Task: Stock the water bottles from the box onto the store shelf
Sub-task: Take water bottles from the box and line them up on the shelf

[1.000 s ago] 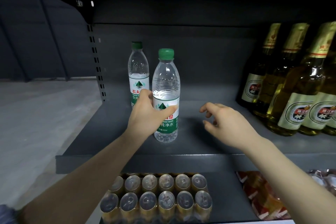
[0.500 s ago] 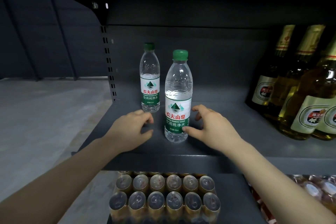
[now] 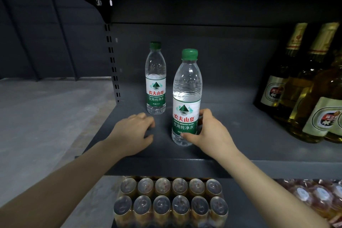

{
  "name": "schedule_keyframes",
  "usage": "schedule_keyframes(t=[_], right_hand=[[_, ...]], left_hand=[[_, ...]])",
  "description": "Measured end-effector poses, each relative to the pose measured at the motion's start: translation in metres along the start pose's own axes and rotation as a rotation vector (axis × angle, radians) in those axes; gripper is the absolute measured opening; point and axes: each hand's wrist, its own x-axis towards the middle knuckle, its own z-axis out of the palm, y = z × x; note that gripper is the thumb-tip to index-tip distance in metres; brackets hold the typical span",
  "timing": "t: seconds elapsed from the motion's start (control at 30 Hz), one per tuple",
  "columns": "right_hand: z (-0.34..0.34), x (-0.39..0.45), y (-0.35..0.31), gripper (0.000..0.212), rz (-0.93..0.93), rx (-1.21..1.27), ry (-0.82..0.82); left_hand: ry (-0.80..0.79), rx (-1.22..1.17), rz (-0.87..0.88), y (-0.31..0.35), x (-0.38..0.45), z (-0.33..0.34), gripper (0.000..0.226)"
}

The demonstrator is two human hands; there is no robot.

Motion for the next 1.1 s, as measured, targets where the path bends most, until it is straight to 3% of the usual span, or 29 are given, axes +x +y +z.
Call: schedule_keyframes(t=[0.77,1.1], right_hand=[[0.016,0.052,0.001,0.054,0.091,0.007,-0.030],[0.023,0.085,0.010,0.046,0.123,0.158,-0.033]], left_hand=[[0.045,-0.078,0.060,-0.011,0.016,0.010,0.028],[0.013,-0.108,0.062,-0.015,0.022,0.014,0.045]])
